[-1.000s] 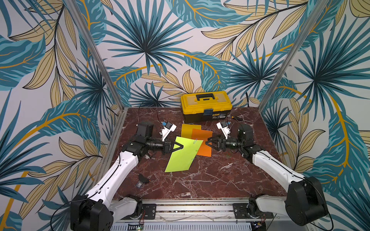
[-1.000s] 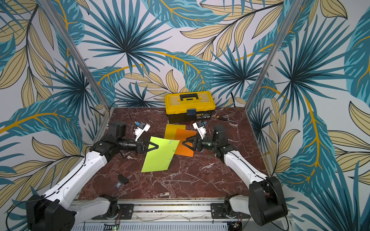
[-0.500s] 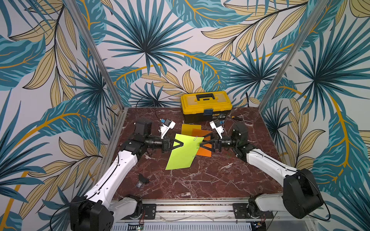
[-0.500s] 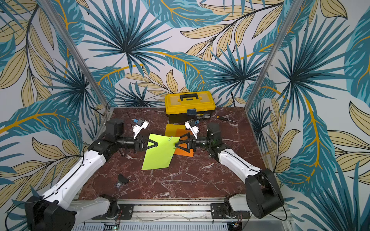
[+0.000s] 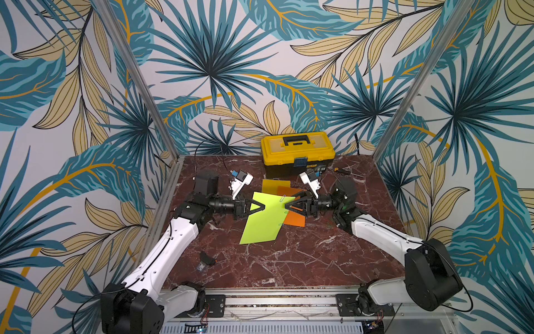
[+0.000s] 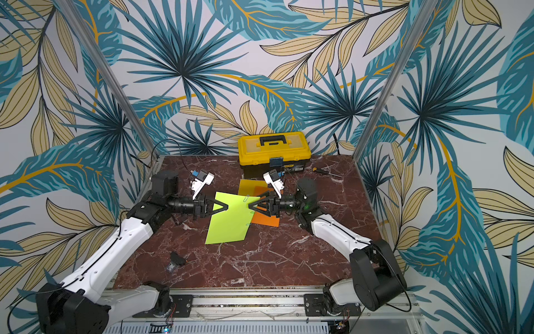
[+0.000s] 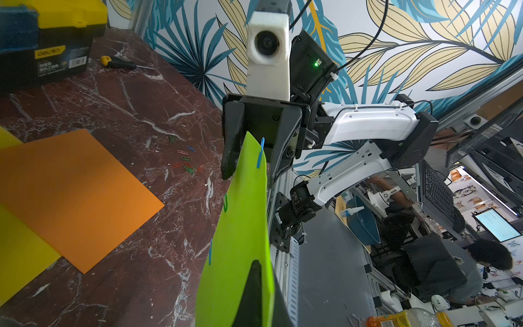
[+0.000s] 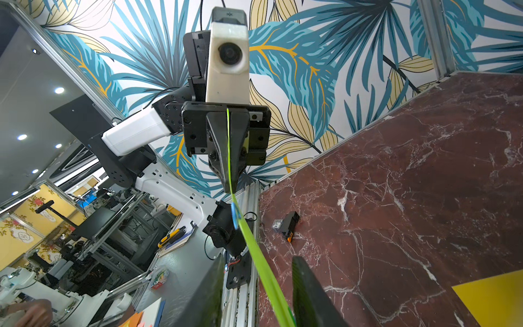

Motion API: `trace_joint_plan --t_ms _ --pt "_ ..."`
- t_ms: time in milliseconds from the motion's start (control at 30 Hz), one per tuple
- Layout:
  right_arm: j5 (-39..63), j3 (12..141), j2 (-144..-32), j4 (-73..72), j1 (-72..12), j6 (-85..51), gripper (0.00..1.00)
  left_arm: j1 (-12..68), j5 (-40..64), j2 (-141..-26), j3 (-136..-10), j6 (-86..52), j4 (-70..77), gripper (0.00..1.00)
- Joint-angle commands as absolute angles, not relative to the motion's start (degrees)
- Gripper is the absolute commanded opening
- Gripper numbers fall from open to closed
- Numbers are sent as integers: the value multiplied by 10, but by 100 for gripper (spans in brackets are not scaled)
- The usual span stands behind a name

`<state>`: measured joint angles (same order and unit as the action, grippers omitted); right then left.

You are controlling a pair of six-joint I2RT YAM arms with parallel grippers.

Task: Unclip the paperclips from the documents
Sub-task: Adjust the document.

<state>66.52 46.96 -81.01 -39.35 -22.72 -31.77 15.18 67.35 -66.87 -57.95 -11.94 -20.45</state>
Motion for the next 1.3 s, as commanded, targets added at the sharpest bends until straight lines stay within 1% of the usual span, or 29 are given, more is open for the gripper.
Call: trace_joint_plan --t_ms 0,133,333,433,500,567,667,733,833,1167,1267 --pt "676 478 -815 -405 -231 -329 34 147 683 -669 -582 -121 -187 0" --pt "674 482 -811 -380 -231 -317 20 147 682 -668 -577 -122 -187 0" --pt "673 499 -803 -299 -232 -269 6 146 671 -666 -566 -125 -187 0" --pt "672 514 -798 -232 -232 -228 2 146 670 -667 -561 -127 -187 0" --pt "671 523 -796 -195 -233 -204 1 146 670 -667 -560 -130 -187 5" --pt "670 533 -795 -162 -234 -183 0 146 667 -669 -560 -134 -187 12" --pt "672 541 -799 -150 -233 -175 0 146 666 -675 -567 -140 -187 21" --pt "671 546 -802 -150 -234 -175 0 147 666 -677 -572 -143 -187 23" --pt "671 553 -806 -150 -236 -175 0 150 664 -682 -576 -143 -187 25" --pt "668 559 -813 -152 -244 -179 0 172 645 -697 -591 -139 -187 25" --pt "667 558 -813 -150 -246 -179 0 176 644 -699 -595 -139 -187 21"
